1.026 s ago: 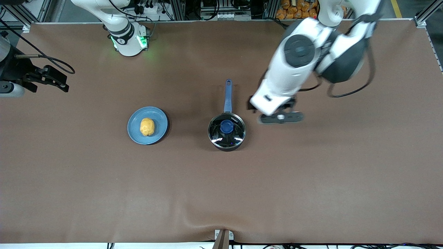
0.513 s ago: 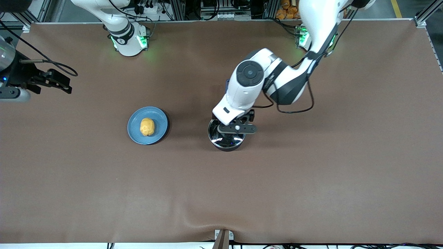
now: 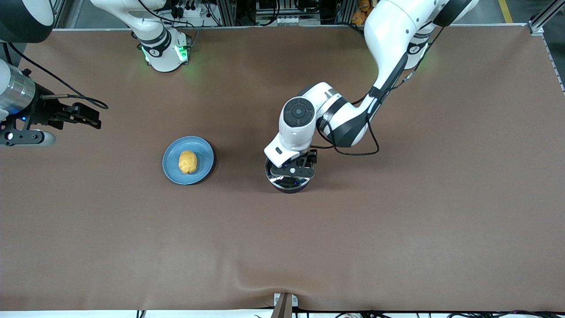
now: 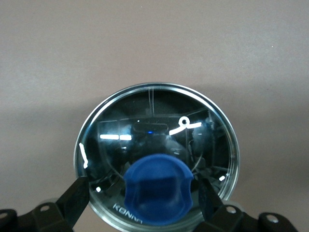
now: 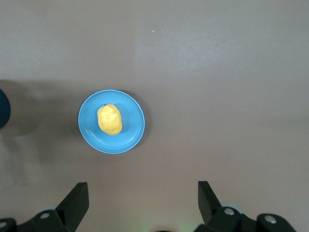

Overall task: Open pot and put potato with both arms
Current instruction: 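Lift the lid with the left gripper while the right gripper reaches the potato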

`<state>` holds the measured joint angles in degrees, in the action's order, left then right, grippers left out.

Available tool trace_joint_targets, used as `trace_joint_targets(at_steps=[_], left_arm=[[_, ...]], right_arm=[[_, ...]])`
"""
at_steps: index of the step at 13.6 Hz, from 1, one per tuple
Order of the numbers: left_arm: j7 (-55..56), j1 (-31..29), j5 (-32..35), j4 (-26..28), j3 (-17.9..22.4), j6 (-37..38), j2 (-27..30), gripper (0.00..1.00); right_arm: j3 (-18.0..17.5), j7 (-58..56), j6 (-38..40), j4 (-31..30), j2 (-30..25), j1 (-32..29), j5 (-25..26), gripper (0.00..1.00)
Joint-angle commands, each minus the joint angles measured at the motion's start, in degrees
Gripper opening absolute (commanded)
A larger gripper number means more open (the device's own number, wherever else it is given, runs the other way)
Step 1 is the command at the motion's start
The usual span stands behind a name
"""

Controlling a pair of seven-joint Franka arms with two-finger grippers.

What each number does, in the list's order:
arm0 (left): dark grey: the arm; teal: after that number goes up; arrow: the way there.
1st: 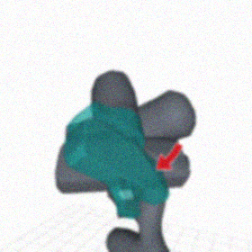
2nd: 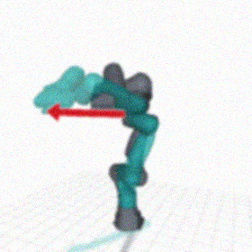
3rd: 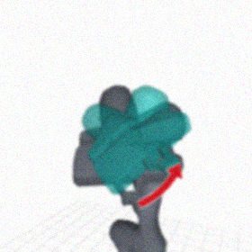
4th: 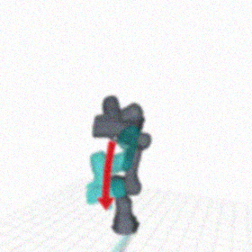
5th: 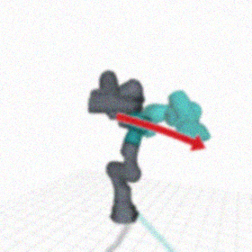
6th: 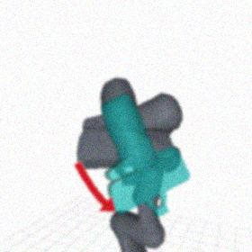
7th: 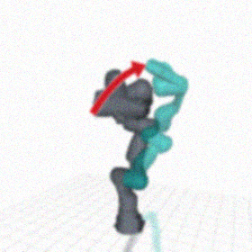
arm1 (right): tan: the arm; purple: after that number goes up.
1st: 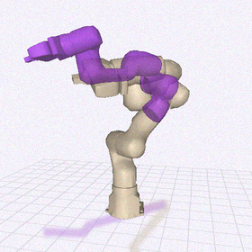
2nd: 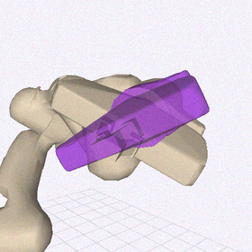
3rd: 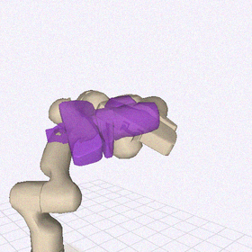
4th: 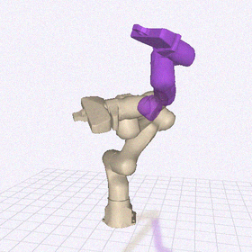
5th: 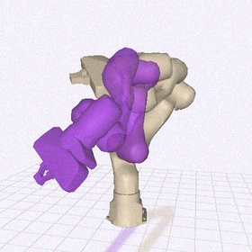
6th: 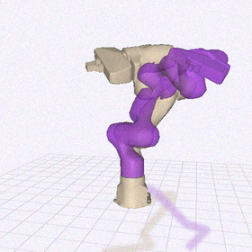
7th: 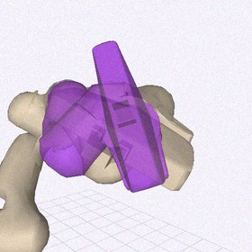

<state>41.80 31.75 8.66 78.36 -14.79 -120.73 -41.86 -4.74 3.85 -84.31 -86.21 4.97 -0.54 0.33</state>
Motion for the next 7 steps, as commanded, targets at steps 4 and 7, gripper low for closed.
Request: trace_joint_targets(at_steps=[4,7], left_arm=[[0.13,0.51,1.28,-1.37,0.29,-3.63,-2.52,1.0],[0.21,0.42,1.45,-1.28,0.29,-3.63,-2.26,0.56]], right_arm=[[-0.36,-0.25,0.9,0.51,1.0,0.01,-0.15,1.0],[-0.53,-0.68,1.79,-1.41,3.37,1.42,-1.2,1.0]])
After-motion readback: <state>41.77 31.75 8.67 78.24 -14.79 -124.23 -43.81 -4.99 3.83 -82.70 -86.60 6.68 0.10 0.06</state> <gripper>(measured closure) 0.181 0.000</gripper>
